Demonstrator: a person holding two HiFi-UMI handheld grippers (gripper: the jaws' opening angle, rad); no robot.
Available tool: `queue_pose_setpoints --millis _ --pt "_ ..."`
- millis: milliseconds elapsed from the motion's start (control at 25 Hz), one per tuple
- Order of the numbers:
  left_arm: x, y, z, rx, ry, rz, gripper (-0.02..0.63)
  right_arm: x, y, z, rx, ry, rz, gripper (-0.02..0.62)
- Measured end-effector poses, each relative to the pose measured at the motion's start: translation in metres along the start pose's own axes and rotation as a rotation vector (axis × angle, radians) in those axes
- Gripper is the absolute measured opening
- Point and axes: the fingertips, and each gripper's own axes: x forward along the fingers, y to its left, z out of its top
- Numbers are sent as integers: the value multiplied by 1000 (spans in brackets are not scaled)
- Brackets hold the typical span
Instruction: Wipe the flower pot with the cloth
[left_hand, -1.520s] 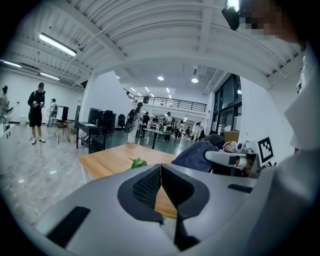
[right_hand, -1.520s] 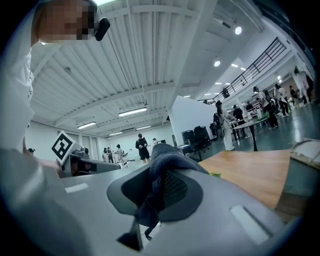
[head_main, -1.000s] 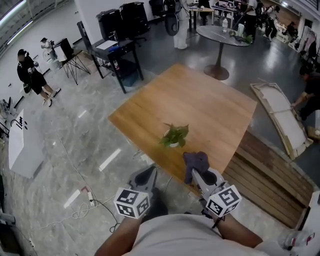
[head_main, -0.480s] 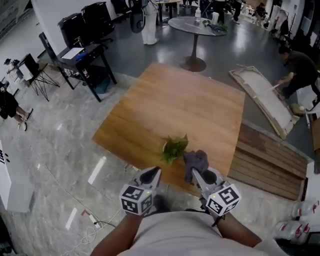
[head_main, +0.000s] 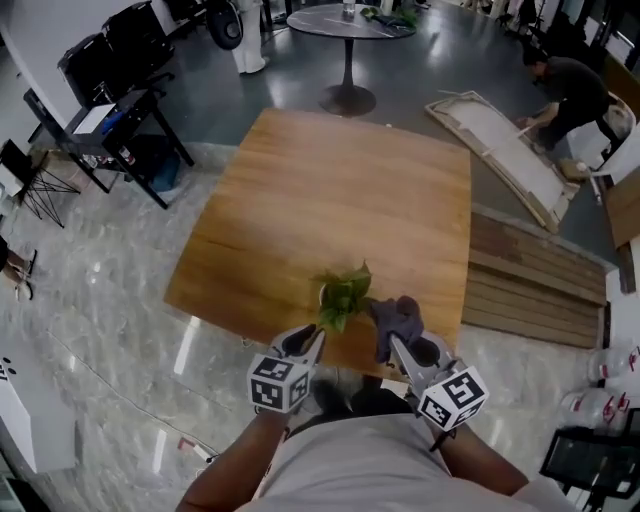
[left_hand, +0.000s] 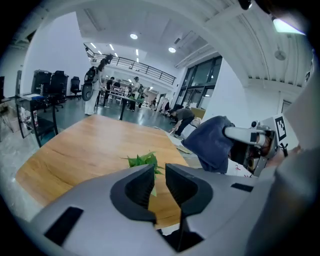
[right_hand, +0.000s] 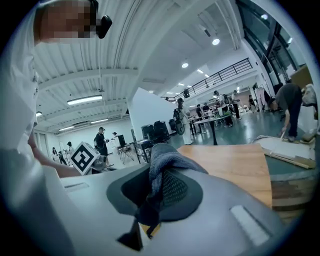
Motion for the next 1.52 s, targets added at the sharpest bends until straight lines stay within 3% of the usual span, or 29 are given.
queue_pose_setpoints --millis 320,640,960,1040,1120,1200,1320,1520 --pt "78 30 -5 2 132 51 86 15 -61 -29 75 30 -12 34" --pt "157 86 -23 -11 239 169 114 41 -124 -69 149 82 29 34" --pt "205 111 -56 -85 369 177 124 50 -162 -100 200 131 49 34" --pt "210 113 -62 -98 383 175 121 53 -167 -106 207 142 53 34" --pt "210 115 -67 -87 385 190 41 57 -169 -112 214 152 60 34" --pt "210 117 -69 -94 371 204 18 61 -169 -117 220 158 76 34" --pt "209 124 -70 -158 341 222 17 71 -165 -125 223 173 113 34" --pt "201 136 -94 -430 294 206 14 97 -145 -155 199 241 232 34"
